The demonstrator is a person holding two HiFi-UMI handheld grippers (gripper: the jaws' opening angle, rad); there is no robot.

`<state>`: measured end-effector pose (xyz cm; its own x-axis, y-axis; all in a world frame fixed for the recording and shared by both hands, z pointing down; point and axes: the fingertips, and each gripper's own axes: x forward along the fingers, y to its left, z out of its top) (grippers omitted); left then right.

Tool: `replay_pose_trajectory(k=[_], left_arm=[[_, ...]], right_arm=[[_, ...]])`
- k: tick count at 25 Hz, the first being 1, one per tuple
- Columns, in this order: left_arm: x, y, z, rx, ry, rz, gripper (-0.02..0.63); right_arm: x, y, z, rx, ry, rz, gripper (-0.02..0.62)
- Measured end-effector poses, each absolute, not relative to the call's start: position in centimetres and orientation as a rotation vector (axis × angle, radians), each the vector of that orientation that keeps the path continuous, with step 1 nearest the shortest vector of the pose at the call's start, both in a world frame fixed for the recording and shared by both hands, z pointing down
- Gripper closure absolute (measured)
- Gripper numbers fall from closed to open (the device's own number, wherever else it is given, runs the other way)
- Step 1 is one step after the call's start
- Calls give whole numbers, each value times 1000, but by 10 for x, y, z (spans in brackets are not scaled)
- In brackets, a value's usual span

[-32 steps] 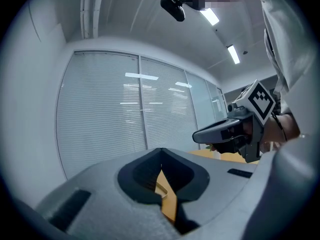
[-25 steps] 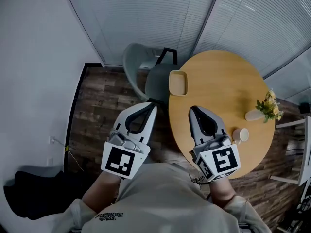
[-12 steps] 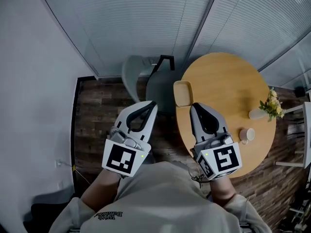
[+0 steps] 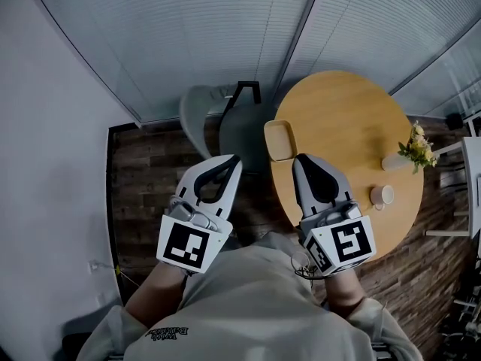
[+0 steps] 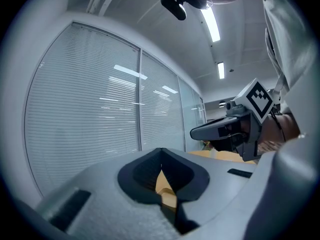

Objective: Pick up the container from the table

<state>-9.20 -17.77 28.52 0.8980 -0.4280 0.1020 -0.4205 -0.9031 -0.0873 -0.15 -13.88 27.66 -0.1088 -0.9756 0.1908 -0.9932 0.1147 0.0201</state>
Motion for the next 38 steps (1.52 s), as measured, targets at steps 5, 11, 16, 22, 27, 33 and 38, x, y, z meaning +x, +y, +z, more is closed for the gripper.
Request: replay_pose_trajectory(k=[5,11,16,22,27,33,38], left_arm=[[-88,-179,286,-2992,696,-185,586],[-79,-183,288,-2987,768,-201,586],[-64,-181,289,-2977,798,-215,586],[-47,-183,306,-2996,832,-261,586],[-33,-195,320,-3006,852,-313,586],[-17,-211,343,-2972,829,-365,586],[1,-225,364,-2983,816,-422,586]], right_arm=[[1,-142,279,1967,-2249,181,561],[14,-149,279,1929,-2292,184,561],[30,-149,285,1889,-2300,203,561],[47,-154,299,1873,-2302,241,561],[76,-165,309,1910,-2255,258,560],[95,-178,331,1893,-2217,310,558],[110,-192,352,1891,-2196,386,554]])
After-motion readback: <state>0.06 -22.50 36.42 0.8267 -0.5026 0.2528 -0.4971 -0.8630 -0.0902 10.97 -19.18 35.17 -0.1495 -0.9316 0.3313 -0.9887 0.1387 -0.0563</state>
